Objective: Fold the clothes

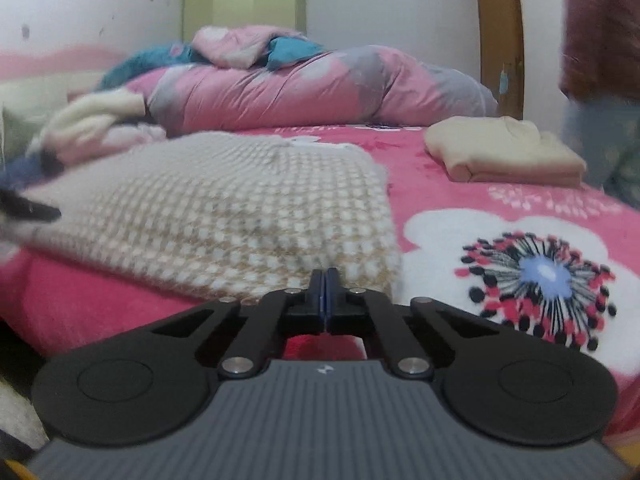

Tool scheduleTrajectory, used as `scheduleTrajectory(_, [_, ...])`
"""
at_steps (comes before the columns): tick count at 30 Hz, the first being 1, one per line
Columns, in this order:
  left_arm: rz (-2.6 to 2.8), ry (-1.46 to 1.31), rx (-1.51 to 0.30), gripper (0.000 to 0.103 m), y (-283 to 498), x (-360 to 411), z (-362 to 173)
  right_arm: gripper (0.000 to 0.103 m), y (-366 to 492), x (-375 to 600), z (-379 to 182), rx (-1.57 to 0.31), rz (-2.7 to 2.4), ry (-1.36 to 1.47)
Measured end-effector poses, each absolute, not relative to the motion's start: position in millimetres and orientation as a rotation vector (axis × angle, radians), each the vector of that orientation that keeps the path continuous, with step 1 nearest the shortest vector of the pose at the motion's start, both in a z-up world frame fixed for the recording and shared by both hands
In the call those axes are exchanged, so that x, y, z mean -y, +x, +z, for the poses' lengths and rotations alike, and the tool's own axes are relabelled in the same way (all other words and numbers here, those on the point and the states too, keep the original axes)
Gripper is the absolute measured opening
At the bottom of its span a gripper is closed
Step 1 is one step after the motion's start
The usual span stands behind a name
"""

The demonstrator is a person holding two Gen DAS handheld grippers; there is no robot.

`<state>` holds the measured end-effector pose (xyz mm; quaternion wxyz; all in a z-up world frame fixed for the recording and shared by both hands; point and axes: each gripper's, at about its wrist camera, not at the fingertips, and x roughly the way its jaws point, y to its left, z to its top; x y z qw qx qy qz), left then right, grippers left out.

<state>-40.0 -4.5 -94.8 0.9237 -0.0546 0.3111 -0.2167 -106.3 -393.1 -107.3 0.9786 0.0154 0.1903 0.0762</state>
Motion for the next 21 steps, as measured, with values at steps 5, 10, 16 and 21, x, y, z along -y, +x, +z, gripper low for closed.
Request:
scheduleTrajectory(5, [-0.445,-0.105,-0.634,0.058,-40,5,-94,0.000,-115,422,-115,-0.347,0.154,0.262])
scheduleTrajectory(10, [-0.448,-0.094,-0.633,0.060,-42,6,-94,0.005,-132,424,-100,-0.247,0.090,0.357])
scheduleTrajectory(16, [-0.450,-0.096,-0.623,0.061,-45,6,-93,0.002,-90,383,-109,-0.407,-0.030,-0.015])
scheduleTrajectory(21, [-0.445,0.027,-0.520,0.070,-69,18,-71,0.002,-85,376,-111,-0.409,-0.060,-0.069])
